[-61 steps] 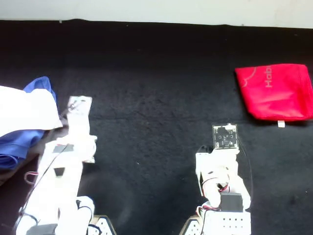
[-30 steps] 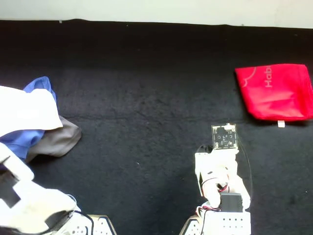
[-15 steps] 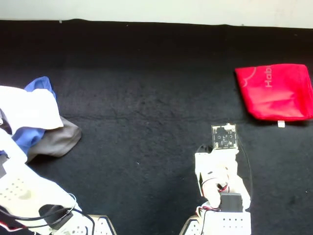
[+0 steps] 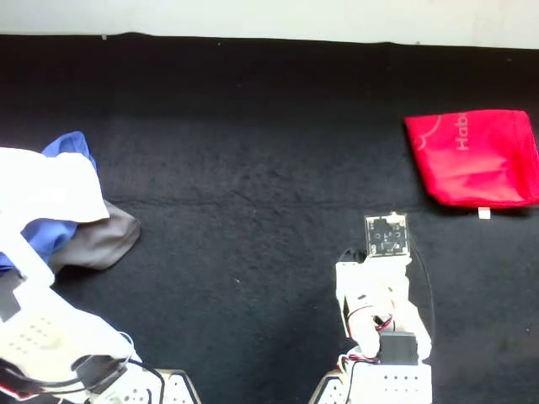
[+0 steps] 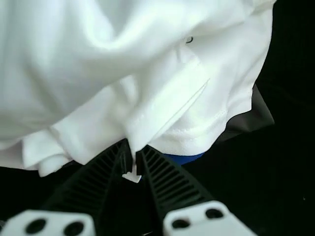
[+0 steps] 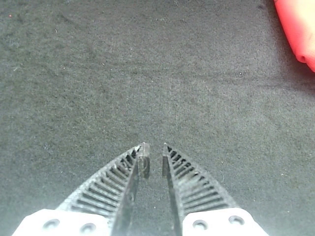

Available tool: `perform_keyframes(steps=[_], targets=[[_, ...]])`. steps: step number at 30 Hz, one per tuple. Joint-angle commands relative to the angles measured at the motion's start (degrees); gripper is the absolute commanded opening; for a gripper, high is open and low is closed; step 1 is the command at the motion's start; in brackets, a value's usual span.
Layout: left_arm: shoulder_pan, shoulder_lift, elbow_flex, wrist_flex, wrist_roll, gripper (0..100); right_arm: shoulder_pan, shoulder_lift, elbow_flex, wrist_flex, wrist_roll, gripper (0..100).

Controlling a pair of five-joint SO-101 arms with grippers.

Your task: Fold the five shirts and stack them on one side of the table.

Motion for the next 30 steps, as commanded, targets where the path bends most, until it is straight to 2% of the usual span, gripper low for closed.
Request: perform_keyframes(steps=[1,5,11,15,19,24,30], targets=[[4.44,-9.63,-2.07,0.09,-0.26,1,-0.22,-0.75,6.02,-0.48,-0.53,5.9],[14.11,-19.82,-2.07,1.05,-0.09,1,-0.22,-0.75,6.02,-0.66,-0.53,5.9],[36.44,-32.13,-2.15,0.00,-0.09,1,-0.22,-0.75,6.02,-0.66,-0.53,5.9],[49.63,-36.97,-2.15,-7.30,-0.26,1,-0.22,-0.75,6.02,-0.66,-0.53,5.9],[59.74,-38.64,-2.07,-16.97,-0.35,1,-0.22,-0.75,6.02,-0.75,-0.53,5.9],[68.44,-38.46,-1.71,-19.78,-0.44,1,-0.22,-0.75,6.02,-0.75,-0.53,5.9],[70.20,-38.46,-1.80,-21.89,-0.53,1,-0.22,-0.84,6.81,-1.36,-0.53,5.9]])
